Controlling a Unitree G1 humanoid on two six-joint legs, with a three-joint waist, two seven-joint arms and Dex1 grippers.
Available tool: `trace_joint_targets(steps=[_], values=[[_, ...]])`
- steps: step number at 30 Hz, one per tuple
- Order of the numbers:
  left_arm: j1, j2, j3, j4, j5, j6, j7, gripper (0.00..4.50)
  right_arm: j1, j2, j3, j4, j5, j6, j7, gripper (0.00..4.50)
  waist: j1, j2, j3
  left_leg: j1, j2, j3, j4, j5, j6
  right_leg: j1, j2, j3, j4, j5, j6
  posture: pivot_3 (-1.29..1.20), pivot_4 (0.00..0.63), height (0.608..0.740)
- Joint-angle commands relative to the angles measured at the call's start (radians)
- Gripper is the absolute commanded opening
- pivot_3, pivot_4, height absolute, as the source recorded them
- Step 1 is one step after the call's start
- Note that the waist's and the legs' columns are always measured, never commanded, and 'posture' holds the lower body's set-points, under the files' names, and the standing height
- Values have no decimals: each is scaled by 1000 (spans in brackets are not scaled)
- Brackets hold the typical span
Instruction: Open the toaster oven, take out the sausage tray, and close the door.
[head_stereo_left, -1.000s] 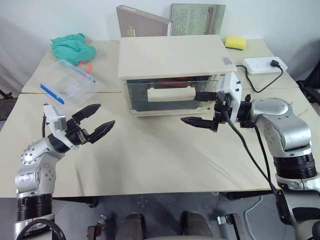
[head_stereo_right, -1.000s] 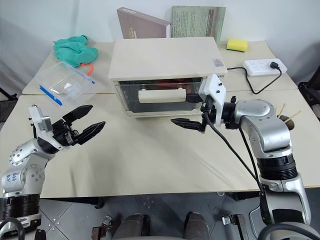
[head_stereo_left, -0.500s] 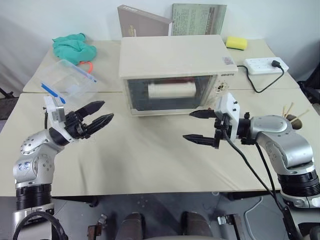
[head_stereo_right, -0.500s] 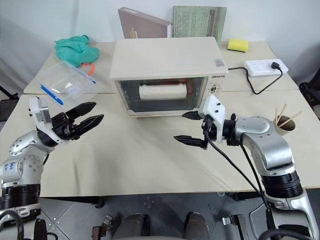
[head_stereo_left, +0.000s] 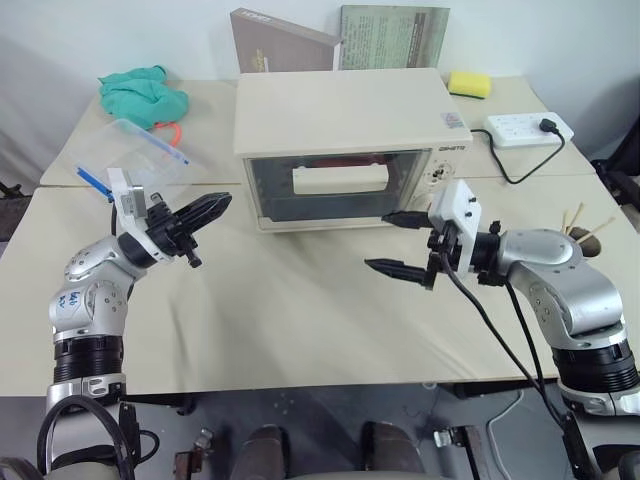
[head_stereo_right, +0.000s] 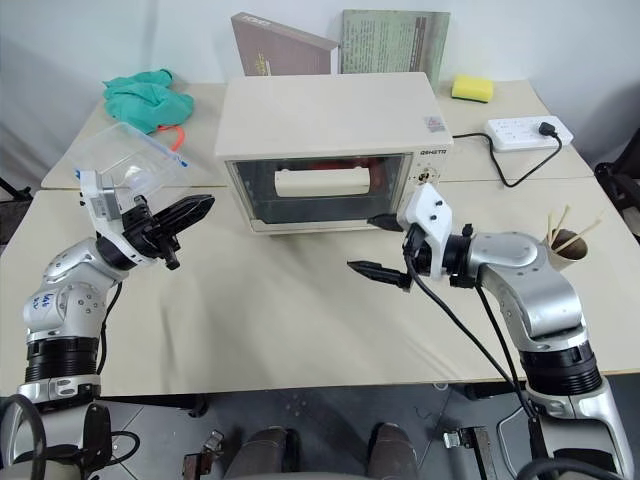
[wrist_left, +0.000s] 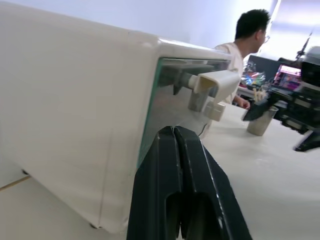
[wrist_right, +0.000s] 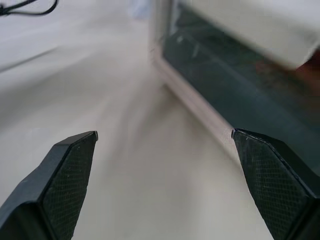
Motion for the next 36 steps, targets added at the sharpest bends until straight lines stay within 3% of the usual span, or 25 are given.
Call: trace_joint_targets(steps=[1,8,14,24,36], values=[[13,16,31,-34,-42,7,-43,10,-39,9,-46,23,9,-40,-15,4500,0,0,0,0,0,0,0,0,0,0,0,0,0,0,0,0,150,740],[63,30,48,-73,-46,19,-53,10,-169,54,-7,202,-43,-149,-1,4500,-3,0,0,-1,0,1,0,0,0,-3,0,0,2,0,0,0,150,740],[103,33,72,-117,-52,28,-24,10,-219,68,-5,225,-18,-163,53,4500,-4,0,0,-6,0,0,2,0,0,-6,0,0,2,0,0,0,150,740],[71,44,78,-99,-56,53,-12,10,-142,21,26,125,1,-111,158,4500,-5,0,0,-6,0,0,2,0,0,-7,0,0,2,0,0,0,150,740],[-14,38,8,-57,-36,114,-63,10,-22,-5,69,50,-44,-135,180,4500,-5,0,0,-6,0,0,3,0,0,-7,0,0,4,0,0,0,150,740]])
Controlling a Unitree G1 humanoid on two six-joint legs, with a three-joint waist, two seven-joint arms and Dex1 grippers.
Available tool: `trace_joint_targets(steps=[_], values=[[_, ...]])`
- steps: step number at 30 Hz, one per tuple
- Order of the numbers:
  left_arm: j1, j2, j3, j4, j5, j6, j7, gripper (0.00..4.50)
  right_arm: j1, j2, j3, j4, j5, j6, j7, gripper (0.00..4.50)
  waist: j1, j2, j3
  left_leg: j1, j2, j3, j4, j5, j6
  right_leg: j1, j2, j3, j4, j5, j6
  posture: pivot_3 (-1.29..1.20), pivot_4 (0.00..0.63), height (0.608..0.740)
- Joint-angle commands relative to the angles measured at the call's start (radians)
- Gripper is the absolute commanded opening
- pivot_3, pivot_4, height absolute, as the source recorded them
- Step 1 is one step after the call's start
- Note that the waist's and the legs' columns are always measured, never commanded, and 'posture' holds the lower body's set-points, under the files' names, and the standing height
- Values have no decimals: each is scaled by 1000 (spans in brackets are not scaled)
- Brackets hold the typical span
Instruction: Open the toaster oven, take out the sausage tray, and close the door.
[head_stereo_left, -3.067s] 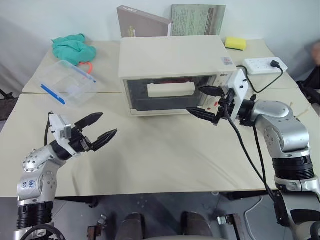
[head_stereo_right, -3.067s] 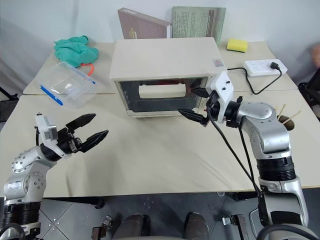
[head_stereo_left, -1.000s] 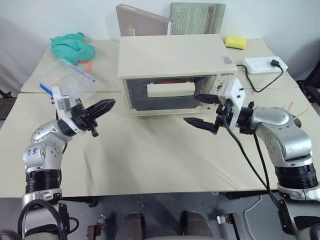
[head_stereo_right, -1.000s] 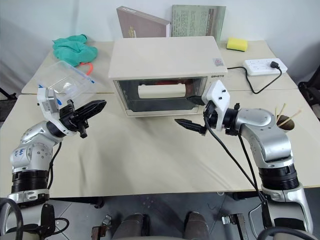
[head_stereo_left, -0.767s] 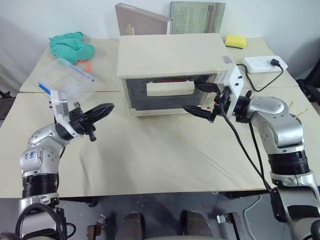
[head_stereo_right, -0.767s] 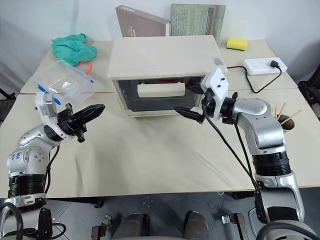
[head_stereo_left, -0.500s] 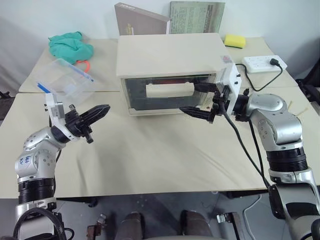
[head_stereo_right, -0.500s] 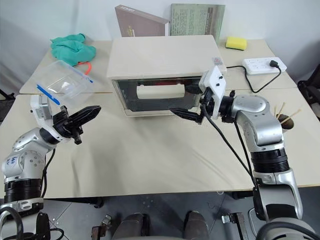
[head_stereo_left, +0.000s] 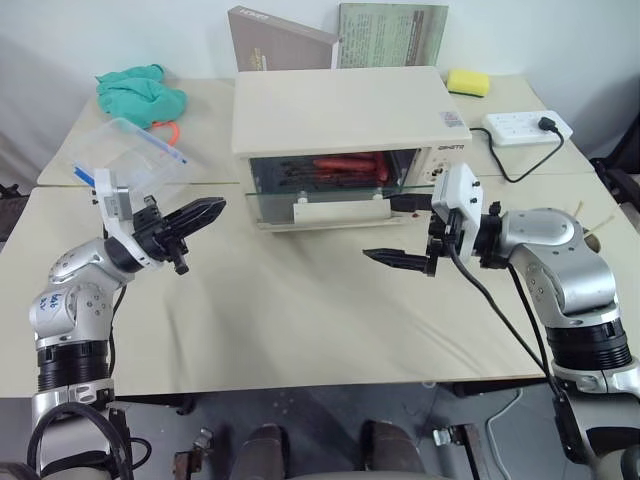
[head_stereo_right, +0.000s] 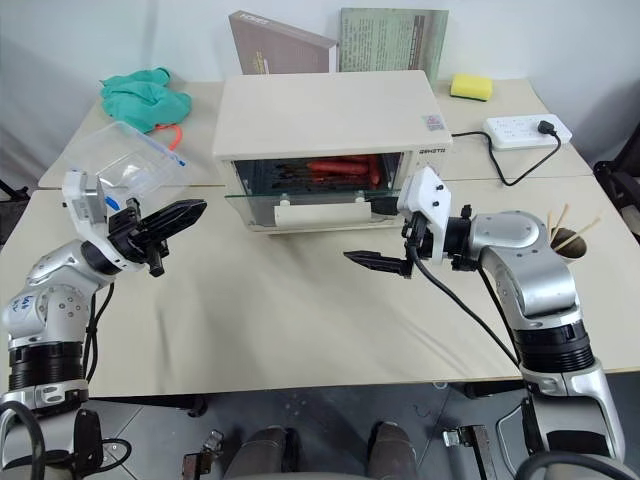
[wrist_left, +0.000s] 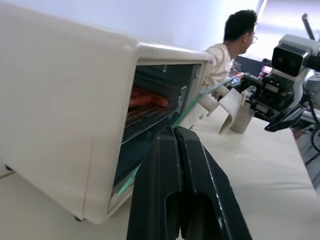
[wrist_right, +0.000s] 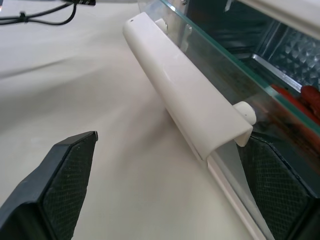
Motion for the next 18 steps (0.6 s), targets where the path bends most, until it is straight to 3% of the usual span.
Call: trace_joint_targets(steps=[1,18], values=[[-37,0,-26,-3,-1,0,-27,10,32,-9,44,-37,-9,-3,22,4500,0,0,0,0,0,0,0,0,0,0,0,0,0,0,0,0,150,740],[-249,-124,-158,282,132,-130,-83,10,63,-14,68,-93,-6,22,1,4500,-17,-1,-1,0,0,0,2,0,0,1,0,0,1,0,0,0,150,740]])
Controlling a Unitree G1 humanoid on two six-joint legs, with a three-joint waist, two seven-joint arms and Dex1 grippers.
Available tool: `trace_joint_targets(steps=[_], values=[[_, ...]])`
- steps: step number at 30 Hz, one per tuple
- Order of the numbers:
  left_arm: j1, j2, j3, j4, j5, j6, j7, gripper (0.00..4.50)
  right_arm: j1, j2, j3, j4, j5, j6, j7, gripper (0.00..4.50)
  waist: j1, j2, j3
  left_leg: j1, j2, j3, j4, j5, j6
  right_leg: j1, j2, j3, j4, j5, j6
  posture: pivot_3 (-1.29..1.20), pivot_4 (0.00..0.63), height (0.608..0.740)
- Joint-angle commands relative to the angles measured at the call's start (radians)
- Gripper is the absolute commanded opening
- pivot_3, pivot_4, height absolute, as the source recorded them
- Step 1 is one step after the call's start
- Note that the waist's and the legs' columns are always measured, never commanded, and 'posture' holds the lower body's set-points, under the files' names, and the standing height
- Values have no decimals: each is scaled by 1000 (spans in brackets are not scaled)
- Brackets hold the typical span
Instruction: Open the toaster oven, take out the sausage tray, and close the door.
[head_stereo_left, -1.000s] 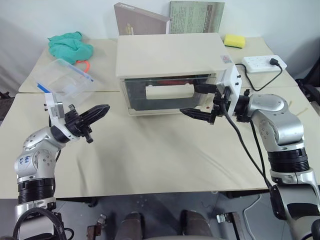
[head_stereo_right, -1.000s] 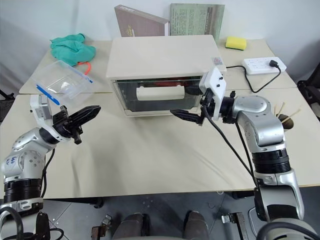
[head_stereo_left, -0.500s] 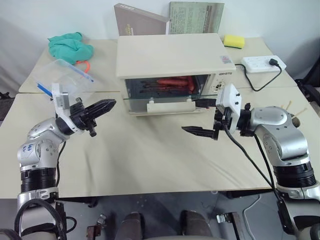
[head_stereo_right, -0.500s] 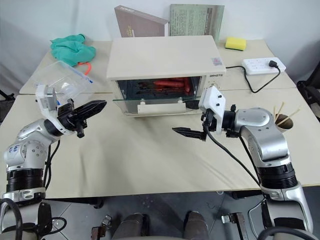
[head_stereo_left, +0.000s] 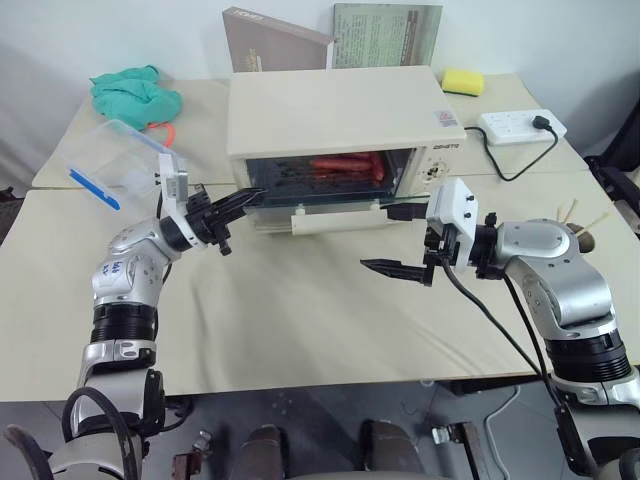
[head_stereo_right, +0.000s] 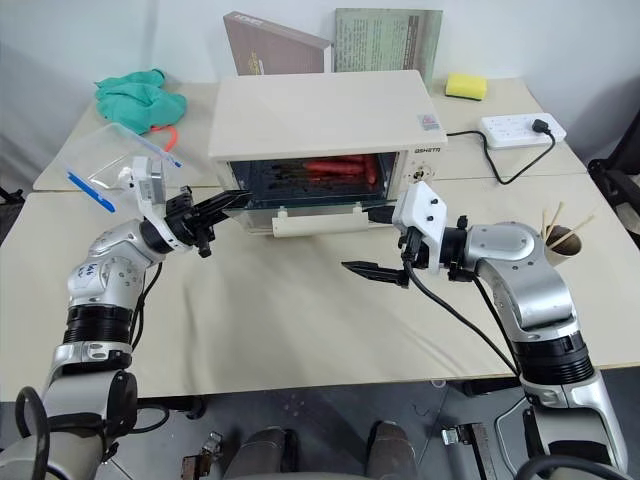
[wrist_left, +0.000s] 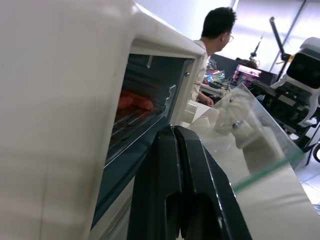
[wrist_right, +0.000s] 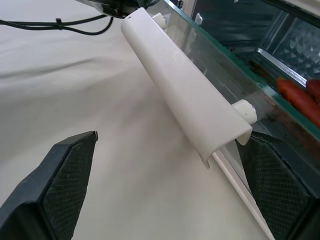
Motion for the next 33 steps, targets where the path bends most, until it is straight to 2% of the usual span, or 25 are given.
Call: trace_joint_targets(steps=[1,11,15,19,25,28,31,33], values=[[-29,-6,-20,22,21,-23,-41,10,25,-23,46,-66,11,61,19,4500,-3,0,0,0,0,0,0,0,0,0,0,0,0,0,0,0,150,740],[-84,-20,-20,100,51,-51,-68,10,93,-184,66,-222,34,311,-16,4500,6,-2,-1,-1,0,0,1,0,1,0,0,0,0,0,0,0,150,740],[-89,-25,-21,112,60,-59,-71,10,87,-197,87,-213,16,324,-31,4500,11,-3,0,-4,0,0,5,-1,1,-1,0,0,0,0,0,0,150,740],[-89,-27,-23,115,67,-64,-72,10,54,-165,85,-203,33,341,-48,4500,19,-3,0,-4,0,0,7,-1,1,-1,0,0,0,0,0,0,150,740],[-71,-21,-40,96,74,-55,-95,10,76,-218,83,-214,30,358,-21,4500,31,-4,1,-5,0,-1,9,-1,3,-1,0,0,0,0,0,0,150,740],[-58,-18,-57,83,83,-47,-115,10,97,-283,60,-228,36,375,6,4500,38,-4,1,-6,0,-1,10,-2,3,-1,0,0,0,0,1,0,150,740],[-47,-9,-82,85,108,-59,-144,10,154,-428,7,-202,6,351,56,4500,45,-4,1,-6,0,0,10,-2,4,-1,0,0,0,0,1,0,150,740],[-45,-5,-93,86,118,-57,-156,10,175,-486,-18,-170,-13,320,67,4500,47,-4,1,-6,0,0,10,-2,4,-1,0,0,0,0,1,0,150,740]])
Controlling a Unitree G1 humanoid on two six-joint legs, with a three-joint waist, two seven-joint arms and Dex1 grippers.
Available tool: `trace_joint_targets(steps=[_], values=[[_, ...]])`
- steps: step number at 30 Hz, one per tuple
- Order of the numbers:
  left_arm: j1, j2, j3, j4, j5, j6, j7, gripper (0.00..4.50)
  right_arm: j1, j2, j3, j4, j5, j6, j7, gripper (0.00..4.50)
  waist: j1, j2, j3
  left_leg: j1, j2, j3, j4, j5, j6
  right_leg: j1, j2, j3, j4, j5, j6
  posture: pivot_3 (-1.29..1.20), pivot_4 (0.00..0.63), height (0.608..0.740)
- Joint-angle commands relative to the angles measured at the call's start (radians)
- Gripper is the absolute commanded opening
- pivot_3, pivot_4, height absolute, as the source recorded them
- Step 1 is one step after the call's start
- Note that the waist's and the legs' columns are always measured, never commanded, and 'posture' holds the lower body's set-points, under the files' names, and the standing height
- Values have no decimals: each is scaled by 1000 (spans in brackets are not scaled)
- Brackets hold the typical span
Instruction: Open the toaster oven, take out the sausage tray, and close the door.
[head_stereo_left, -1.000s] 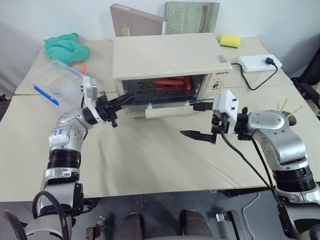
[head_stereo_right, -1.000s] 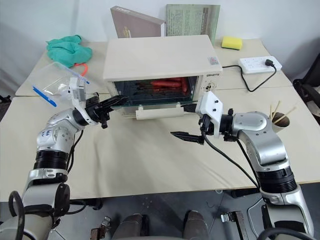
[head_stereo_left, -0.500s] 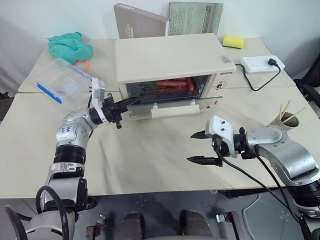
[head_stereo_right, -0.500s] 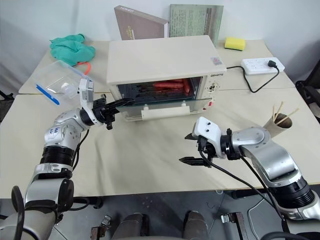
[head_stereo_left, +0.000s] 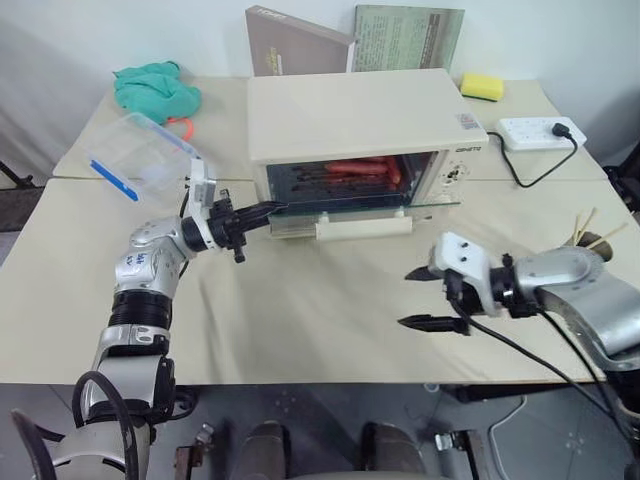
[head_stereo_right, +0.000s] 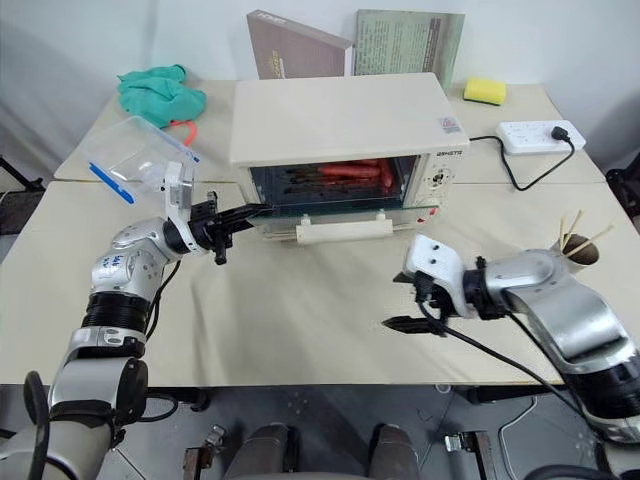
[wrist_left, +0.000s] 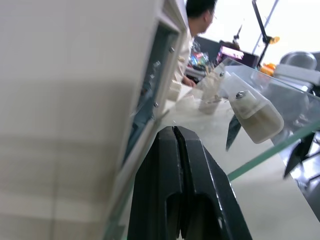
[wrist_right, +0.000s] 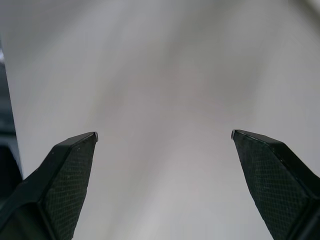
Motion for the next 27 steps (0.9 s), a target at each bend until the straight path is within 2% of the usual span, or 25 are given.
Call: trace_joint_targets(steps=[1,8,12,18,22,27], values=[[13,19,-28,-35,22,-8,-46,10,14,-89,-87,41,-35,-56,23,4500,1,0,0,0,0,0,0,0,0,0,0,0,0,0,0,0,150,740],[22,32,-93,-29,85,-49,-92,10,-50,-143,-131,159,-76,-120,32,4500,-1,0,0,0,0,0,0,0,0,0,0,0,0,0,0,0,150,740],[39,32,-134,-36,127,-75,-106,10,-119,-125,-145,185,-74,-125,22,4500,-1,0,0,0,0,0,0,0,0,0,0,0,0,0,0,0,150,740],[64,48,-182,-63,190,-59,-81,10,-190,-16,-151,102,2,-45,-31,4500,-2,0,0,0,0,0,0,0,0,0,0,0,1,0,0,0,150,740],[94,76,-233,-64,255,-114,-99,10,-227,99,-125,22,47,27,-102,4500,-2,0,0,0,0,0,1,0,0,0,0,0,1,0,0,0,150,740],[108,75,-213,-85,240,-121,-76,10,-228,246,-77,-22,48,46,-203,4500,-1,0,0,0,0,0,1,0,0,0,0,0,2,0,0,0,150,740]])
